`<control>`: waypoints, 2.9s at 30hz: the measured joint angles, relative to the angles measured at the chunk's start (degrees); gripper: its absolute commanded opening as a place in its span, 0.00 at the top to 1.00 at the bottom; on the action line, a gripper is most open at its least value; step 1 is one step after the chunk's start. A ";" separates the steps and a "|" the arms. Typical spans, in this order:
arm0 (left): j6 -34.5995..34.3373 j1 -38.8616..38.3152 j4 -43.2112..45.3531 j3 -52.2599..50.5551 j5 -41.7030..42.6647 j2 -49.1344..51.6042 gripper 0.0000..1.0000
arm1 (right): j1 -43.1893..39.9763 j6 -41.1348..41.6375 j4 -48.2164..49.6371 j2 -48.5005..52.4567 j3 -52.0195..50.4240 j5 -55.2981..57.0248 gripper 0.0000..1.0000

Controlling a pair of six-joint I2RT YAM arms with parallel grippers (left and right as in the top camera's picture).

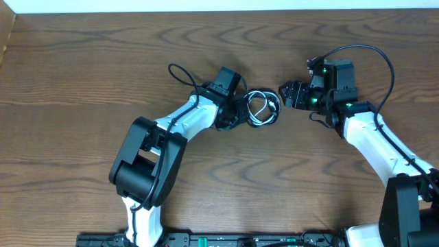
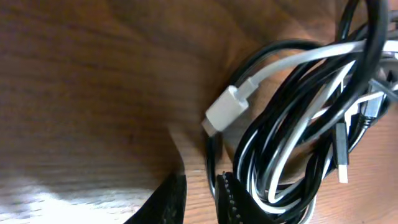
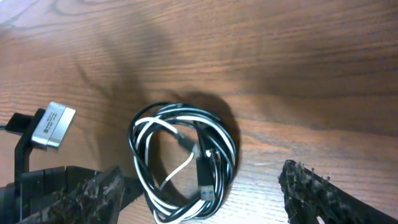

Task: Untangle cables

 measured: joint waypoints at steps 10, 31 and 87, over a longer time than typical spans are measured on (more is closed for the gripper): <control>-2.49 -1.95 4.31 1.86 0.04 2.54 0.81 | 0.00 0.00 -0.44 0.00 0.00 0.31 0.23; -1.40 -9.94 5.01 3.91 -22.60 3.37 0.93 | -3.26 -0.02 -1.73 0.00 0.00 0.85 0.24; 2.36 7.91 -11.82 1.73 -13.07 -21.49 0.83 | 12.87 3.10 15.76 18.86 0.66 -1.51 0.69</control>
